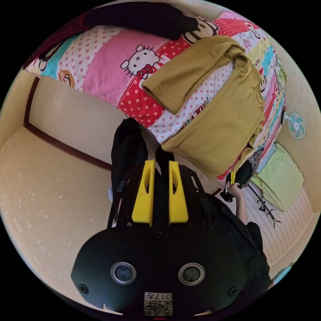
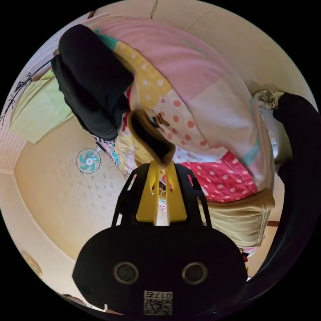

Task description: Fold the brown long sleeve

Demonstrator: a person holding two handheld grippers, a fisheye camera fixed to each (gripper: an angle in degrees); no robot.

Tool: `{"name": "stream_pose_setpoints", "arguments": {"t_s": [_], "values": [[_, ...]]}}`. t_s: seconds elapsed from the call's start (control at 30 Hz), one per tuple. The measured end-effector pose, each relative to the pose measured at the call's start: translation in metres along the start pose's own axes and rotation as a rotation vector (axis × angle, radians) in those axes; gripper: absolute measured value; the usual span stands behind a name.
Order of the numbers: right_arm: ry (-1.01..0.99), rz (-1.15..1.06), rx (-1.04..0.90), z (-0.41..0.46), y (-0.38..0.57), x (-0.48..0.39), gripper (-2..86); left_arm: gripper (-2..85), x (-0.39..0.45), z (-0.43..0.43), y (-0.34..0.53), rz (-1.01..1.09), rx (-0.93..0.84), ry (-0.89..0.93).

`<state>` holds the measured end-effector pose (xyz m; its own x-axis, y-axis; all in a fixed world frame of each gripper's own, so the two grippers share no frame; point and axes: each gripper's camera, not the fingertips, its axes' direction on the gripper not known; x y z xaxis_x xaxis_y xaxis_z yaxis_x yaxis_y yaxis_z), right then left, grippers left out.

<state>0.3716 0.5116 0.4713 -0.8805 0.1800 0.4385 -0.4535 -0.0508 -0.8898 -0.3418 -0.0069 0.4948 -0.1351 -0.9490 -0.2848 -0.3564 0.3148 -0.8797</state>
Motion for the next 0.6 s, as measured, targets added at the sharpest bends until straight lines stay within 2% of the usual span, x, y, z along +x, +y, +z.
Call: {"name": "stream_pose_setpoints", "arguments": {"t_s": [0.1,0.27,0.33,0.4,0.47,0.6], "values": [[0.003,-0.127,-0.061,-0.013,0.004,-0.033,4.0,7.4,0.001,-0.011,0.000,0.007,0.037,0.031],[0.134,-0.669,-0.044,-0.046,0.032,-0.170,3.1,8.0,-0.021,-0.022,-0.005,-0.067,0.091,0.236],[0.119,-0.827,-0.056,-0.041,0.054,-0.216,3.0,8.6,-0.033,-0.024,-0.009,-0.116,0.120,0.309],[0.075,-0.995,-0.133,-0.022,0.087,-0.257,3.0,10.1,-0.047,-0.025,-0.016,-0.147,0.157,0.439],[0.049,-1.218,-0.263,0.016,0.150,-0.295,3.1,11.0,-0.055,-0.025,-0.021,-0.154,0.174,0.486],[0.034,-1.497,-0.522,0.087,0.270,-0.301,3.4,12.8,-0.064,-0.027,-0.029,-0.159,0.196,0.372]]}}
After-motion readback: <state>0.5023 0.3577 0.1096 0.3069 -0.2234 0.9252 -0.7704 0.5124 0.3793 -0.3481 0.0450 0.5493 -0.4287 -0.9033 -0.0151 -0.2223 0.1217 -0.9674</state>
